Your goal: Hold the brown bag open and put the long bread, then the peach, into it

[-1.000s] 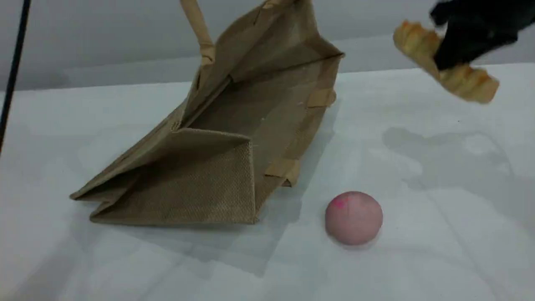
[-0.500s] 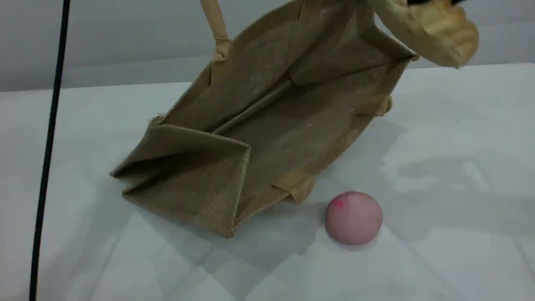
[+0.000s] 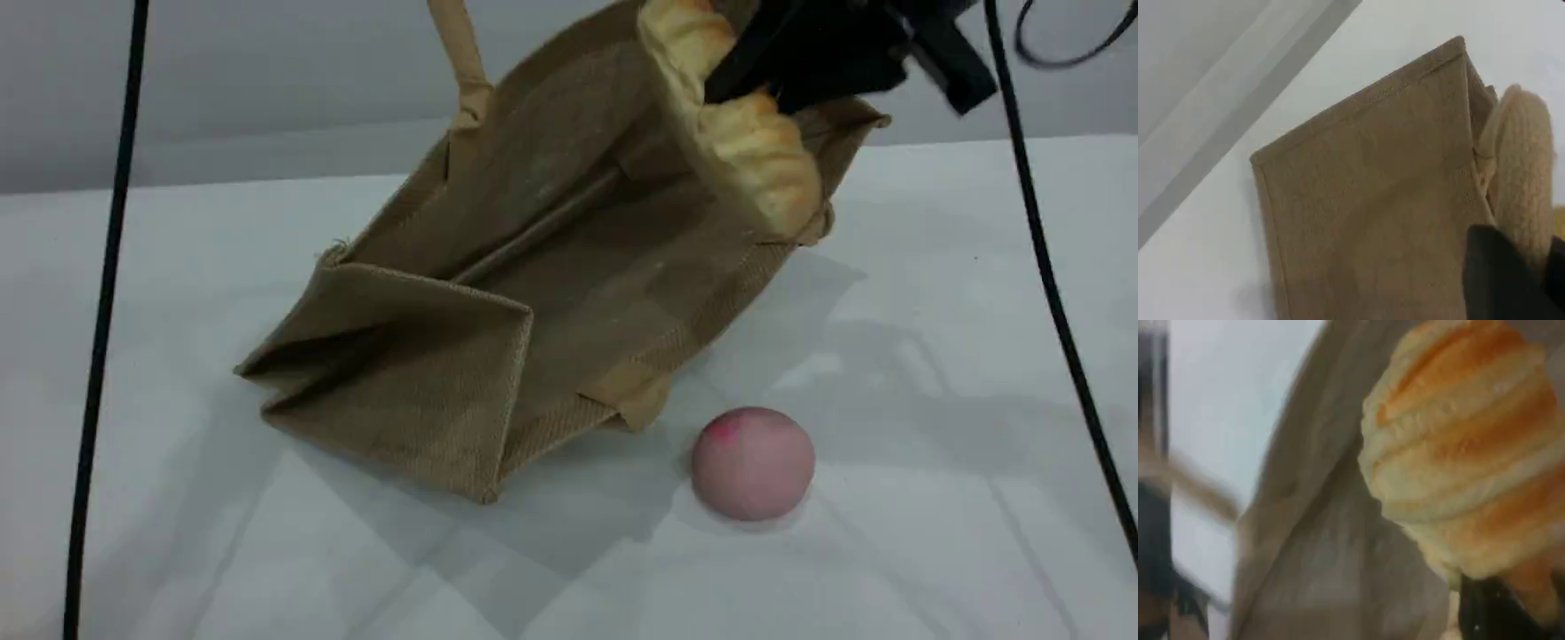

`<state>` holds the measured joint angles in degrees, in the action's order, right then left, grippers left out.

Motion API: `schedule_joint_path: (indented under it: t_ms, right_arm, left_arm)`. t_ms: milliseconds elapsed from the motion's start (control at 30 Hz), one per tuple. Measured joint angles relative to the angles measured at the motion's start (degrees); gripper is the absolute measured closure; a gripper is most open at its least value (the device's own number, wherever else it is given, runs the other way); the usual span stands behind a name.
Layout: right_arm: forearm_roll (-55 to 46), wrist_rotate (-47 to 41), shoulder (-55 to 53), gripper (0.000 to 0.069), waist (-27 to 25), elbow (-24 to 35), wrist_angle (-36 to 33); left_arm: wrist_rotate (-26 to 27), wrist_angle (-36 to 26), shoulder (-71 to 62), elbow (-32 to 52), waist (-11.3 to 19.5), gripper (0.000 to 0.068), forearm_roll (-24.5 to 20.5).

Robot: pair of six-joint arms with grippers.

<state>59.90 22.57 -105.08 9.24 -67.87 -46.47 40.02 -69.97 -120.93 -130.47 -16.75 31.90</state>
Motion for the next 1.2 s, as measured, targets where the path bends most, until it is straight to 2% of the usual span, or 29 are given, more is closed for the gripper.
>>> schedule_joint_path:
  t_ms: [133,333,567,667,867,933,1033,1200]
  right_arm:
    - [5.03,2.29,-4.45,0.0633,-0.04,0.00,2.31]
    - [17.57,12.22,-10.55,0.0633,-0.04,0.00,4.70]
    - [30.42,25.39,-14.68,0.0615,-0.04,-2.35,1.84]
    - [32.65,29.31,-14.69,0.0547,-0.04,-2.35,2.23]
    - [34.80,33.20,-14.69,0.0268,-0.04,-2.39,0.80]
    - [34.80,33.25,-14.69,0.0209,-0.04,-2.39,0.73]
    - [33.89,34.40,-14.20,0.0171,-0.11,-2.39,0.21]
    - [29.23,36.15,-12.20,0.0162,-1.45,-3.72,-3.23]
  left_arm:
    - [0.00,0.00,0.00,0.00,0.00,0.0589,0.09]
    - [0.00,0.00,0.00,0.00,0.00,0.0589,1.48]
    - [0.00,0.06,0.00,0.00,0.00,0.0589,1.37]
    - [0.00,0.11,0.00,0.00,0.00,0.0589,1.36]
    - [0.00,0.05,0.00,0.00,0.00,0.0589,1.25]
    - [0.00,0.05,0.00,0.00,0.00,0.0589,1.25]
    - [0.00,-0.07,0.00,0.00,0.00,0.0589,1.19]
    - [0.00,-0.07,0.00,0.00,0.00,0.0589,1.14]
